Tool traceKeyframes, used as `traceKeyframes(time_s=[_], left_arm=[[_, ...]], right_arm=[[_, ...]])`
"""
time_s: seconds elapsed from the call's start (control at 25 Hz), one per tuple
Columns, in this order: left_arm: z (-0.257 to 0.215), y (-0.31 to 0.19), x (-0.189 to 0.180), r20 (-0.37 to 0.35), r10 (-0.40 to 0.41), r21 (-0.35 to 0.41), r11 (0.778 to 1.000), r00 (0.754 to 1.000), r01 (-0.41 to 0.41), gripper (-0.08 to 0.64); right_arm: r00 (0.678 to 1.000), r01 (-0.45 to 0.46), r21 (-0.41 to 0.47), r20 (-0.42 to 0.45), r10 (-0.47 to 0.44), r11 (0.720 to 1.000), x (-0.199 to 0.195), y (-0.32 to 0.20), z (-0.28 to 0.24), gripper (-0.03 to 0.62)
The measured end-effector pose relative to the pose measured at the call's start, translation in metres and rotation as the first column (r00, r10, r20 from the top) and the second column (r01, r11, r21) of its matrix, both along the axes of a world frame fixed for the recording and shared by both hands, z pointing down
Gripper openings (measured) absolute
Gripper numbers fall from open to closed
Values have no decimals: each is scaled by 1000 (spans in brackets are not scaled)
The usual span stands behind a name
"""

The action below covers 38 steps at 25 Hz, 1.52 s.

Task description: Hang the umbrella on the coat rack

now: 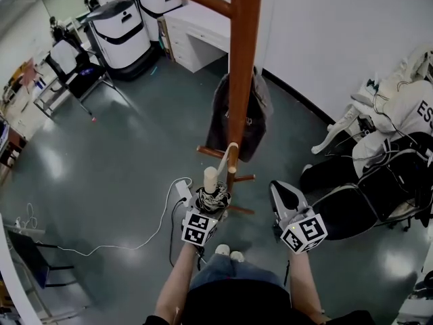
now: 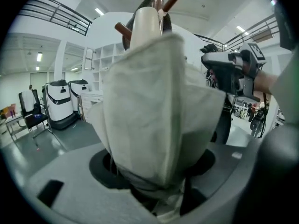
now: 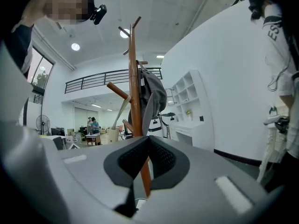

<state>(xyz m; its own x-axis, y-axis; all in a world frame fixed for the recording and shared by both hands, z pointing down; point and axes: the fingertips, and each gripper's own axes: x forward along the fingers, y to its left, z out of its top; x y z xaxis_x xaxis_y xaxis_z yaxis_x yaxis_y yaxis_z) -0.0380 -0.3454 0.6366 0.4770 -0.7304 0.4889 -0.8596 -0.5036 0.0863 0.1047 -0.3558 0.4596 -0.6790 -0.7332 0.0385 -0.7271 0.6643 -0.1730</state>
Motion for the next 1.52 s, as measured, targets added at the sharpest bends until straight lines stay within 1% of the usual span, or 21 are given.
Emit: traceKeyframes(time_s=[0.2, 0.56, 0.84, 0.92, 0.96, 1.0, 1.08, 1.2, 1.36, 1.44, 1.52], left_arm=[[8, -6, 14, -33, 2, 27, 1000, 999, -1, 302], [13, -11, 28, -57, -17, 64, 998, 998, 21, 316], [10, 3, 12, -58, -56, 102, 993, 997, 62, 337], [7, 17, 1, -50, -76, 107, 991, 996, 81, 333], [2, 24, -6, -46, -89, 116, 989, 995, 94, 315], [-7, 30, -12, -47, -104, 129, 986, 994, 109, 297], [-36, 39, -22, -66, -138, 164, 975, 988, 147, 228], [-86, 41, -36, -113, -180, 233, 951, 977, 202, 154], [-151, 39, -53, -140, -222, 325, 910, 965, 257, 87], [-173, 36, -58, -154, -229, 348, 898, 961, 270, 62], [-189, 35, -60, -151, -233, 369, 888, 961, 274, 51]], right_arm=[[1000, 17, 2, -9, -17, 1000, -3, 1, 5, 8], [999, 42, 8, -10, -42, 999, -9, 8, 14, 8], [998, 63, 14, -16, -63, 998, -23, 15, 15, 8], [998, 65, 15, -16, -65, 998, -27, 18, 14, 8], [998, 66, 15, -14, -66, 998, -30, 20, 13, 8], [998, 66, 16, -12, -66, 998, -32, 20, 11, 8], [998, 63, 19, -7, -63, 998, -34, 20, 7, 8], [999, 52, 36, 2, -52, 998, -37, 17, -3, 8], [999, 28, 73, 27, -30, 997, -41, 19, -25, 8], [999, 14, 89, 41, -17, 996, -38, 20, -36, 8], [998, -2, 101, 56, -4, 995, -34, 21, -44, 8]])
